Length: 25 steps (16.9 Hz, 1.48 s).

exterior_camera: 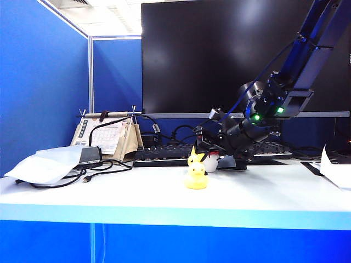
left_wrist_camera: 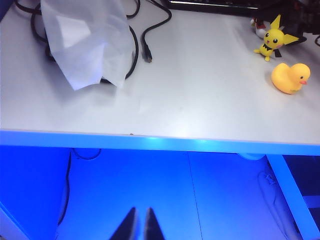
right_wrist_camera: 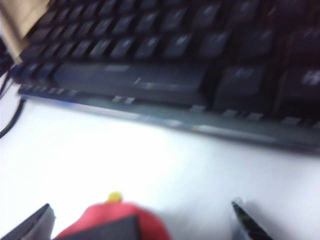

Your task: Pick up the doll with a different color than the other dolls and place it near you.

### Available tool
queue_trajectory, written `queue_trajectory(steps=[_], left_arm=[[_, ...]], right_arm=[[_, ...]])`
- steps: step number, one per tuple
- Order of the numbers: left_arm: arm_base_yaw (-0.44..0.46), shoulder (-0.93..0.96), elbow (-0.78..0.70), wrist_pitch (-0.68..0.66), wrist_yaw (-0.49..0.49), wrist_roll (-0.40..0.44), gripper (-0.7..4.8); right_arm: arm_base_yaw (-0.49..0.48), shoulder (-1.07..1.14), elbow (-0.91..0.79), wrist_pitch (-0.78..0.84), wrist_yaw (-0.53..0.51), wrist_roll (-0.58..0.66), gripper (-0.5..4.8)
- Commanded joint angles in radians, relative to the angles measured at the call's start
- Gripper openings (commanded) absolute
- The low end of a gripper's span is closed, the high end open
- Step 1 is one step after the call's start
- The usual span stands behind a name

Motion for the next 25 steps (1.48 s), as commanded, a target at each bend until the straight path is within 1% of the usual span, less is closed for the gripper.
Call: queue_trajectory(steps=[1,4,9,11,13,14,18,21,25], left_arm=[[0.001,0.0,-0.001,0.004,-0.004,0.001,0.3],[0.001,0.0,-0.001,0.004,-0.004,0.001,0.3],[0.001,0.0,-0.001,0.004,-0.004,0.001,0.3],[0.001,0.0,-0.001,0.004,-0.004,0.001,0.3],[0.001,0.0,-0.002,0.004,-0.004,0.001,0.3],[0.001,0.0,-0.002,0.004,-0.004,0.001,0.3],[0.001,0.0,-0.002,0.004,-0.004,0.001,0.3],[0.001,0.0,-0.001,0.004,-0.004,0.001,0.3],[0.001,0.0,-0.002,0.004,-0.004,0.001,0.3]], right_arm=[[0.003,0.025,-0.021,-0.224,-0.026,0.018,4.79],[0.003,0.025,-0.021,-0.247,-0.026,0.015,4.79],[-0.003,0.025,-0.02,-0.216,-0.011,-0.011,4.78],[-0.008,0.025,-0.02,-0.187,-0.011,-0.011,3.9],[-0.013,0.025,-0.02,-0.168,-0.011,-0.011,2.51],[-0.015,0.025,-0.02,-0.164,-0.011,-0.011,2.16],[-0.022,0.025,-0.02,-0.139,-0.016,-0.011,2.15],[-0.023,0.01,-0.019,-0.072,-0.019,-0.01,2.15],[-0.029,-0.067,-0.019,-0.03,-0.019,-0.01,2.15]])
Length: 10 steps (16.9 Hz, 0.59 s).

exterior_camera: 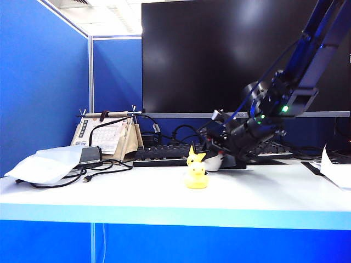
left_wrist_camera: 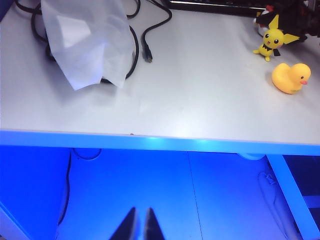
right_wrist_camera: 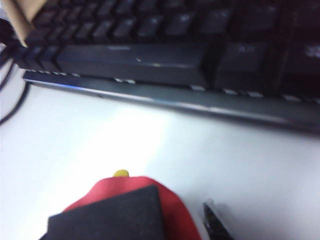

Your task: Pick up the doll with a different color than the other dolls and place it near you.

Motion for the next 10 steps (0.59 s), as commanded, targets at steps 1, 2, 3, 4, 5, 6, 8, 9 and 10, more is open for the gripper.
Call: queue_trajectory(steps=[1,2,3,4,5,6,8,9,10], left_arm=[[0.001,0.0,-0.001,0.004,-0.004,0.001,0.3],[0.001,0.0,-0.001,0.004,-0.004,0.001,0.3],[0.001,0.0,-0.001,0.004,-0.004,0.001,0.3],[0.001,0.0,-0.001,0.004,-0.005,0.001,0.3],[0.001,0.0,-0.001,0.004,-0.004,0.001,0.3],[0.001,0.0,-0.001,0.004,-0.004,0.001,0.3],[0.001,0.0,-0.001,0.004,-0.004,0.001,0.3],[0.001,0.0,-0.001,0.004,-0.004,0.001,0.3],[0.001,0.0,-0.002,0.004,-0.005,0.001,0.3]], right_arm=[[-0.009,-0.071,-0.002,-0.014,0.01,0.008,2.15],[-0.012,-0.096,-0.002,-0.015,0.009,0.008,2.15],[-0.017,-0.122,-0.002,-0.02,0.007,0.008,2.15],[-0.02,-0.144,-0.002,-0.029,0.003,0.008,2.15],[-0.023,-0.164,-0.002,-0.045,-0.014,0.008,2.15],[-0.024,-0.182,-0.002,-0.071,-0.029,0.008,2.15],[-0.025,-0.215,-0.003,-0.127,-0.068,0.007,2.15],[-0.025,-0.227,-0.003,-0.134,-0.097,0.007,2.15],[-0.025,-0.241,-0.003,-0.14,-0.132,0.007,2.15]])
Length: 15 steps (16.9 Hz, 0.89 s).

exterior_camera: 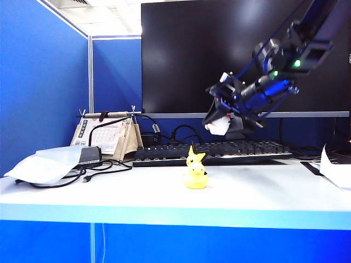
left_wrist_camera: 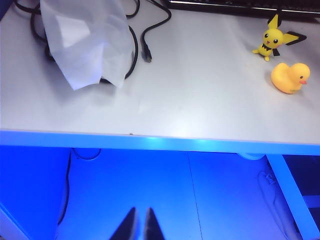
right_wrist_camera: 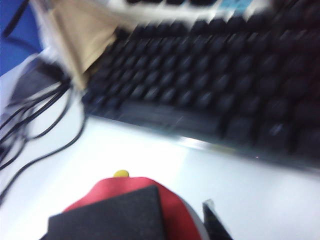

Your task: Pick up the doll with a different color than the other dolls and place it near you.

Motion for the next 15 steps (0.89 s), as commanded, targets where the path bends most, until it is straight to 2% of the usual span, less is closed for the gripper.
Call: queue_trajectory(steps=[1,7,8,15], left_arm=[[0.001,0.0,-0.001,0.004,-0.004,0.001,0.3],[0.001,0.0,-0.001,0.004,-0.004,0.001,0.3],[0.001,0.0,-0.001,0.004,-0.004,0.001,0.3],[0.001,0.0,-0.001,0.004,-0.004,0.001,0.3]], right_arm=[[0.001,-0.055,0.003,0.002,-0.103,0.001,2.15],[0.003,-0.212,-0.041,-0.062,-0.212,-0.077,1.88],[0.003,-0.25,-0.081,-0.061,-0.223,-0.08,1.74],[0.003,-0.488,-0.42,0.002,-0.286,-0.08,1.75]])
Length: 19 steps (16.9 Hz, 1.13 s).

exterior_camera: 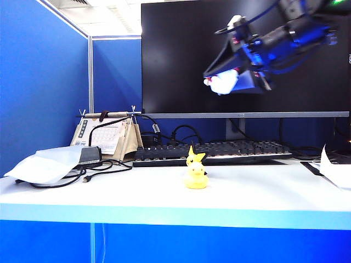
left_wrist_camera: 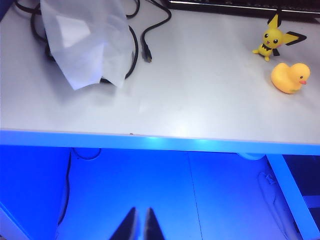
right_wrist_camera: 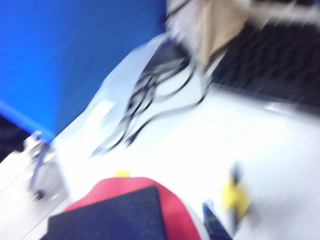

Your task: Pick up the doll with a different color than the other dolls and place it near you.

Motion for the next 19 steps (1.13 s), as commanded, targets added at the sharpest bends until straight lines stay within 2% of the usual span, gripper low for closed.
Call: queue_trajectory(steps=[1,6,11,14,19], left_arm=[[0.001,0.0,-0.001,0.004,-0.004,0.001,0.3],[0.001,0.0,-0.001,0.004,-0.004,0.001,0.3],[0.001,0.0,-0.001,0.004,-0.01,0.002,0.3],[0.001,0.0,-0.001,0.004,-0.005,0.001,0.3],[0.001,0.0,-0.001,0.004,-0.004,0.001,0.3]], right_arm=[[0.002,-0.106,-0.142,0.078,-0.029,0.003,1.75],[0.016,-0.257,-0.411,0.144,-0.042,0.013,1.75],[0.089,-0.261,-0.553,0.254,0.01,0.013,1.75],[0.117,-0.249,-0.568,0.295,0.085,0.013,1.75],[0.118,-0.081,-0.568,0.414,0.088,0.064,1.75]])
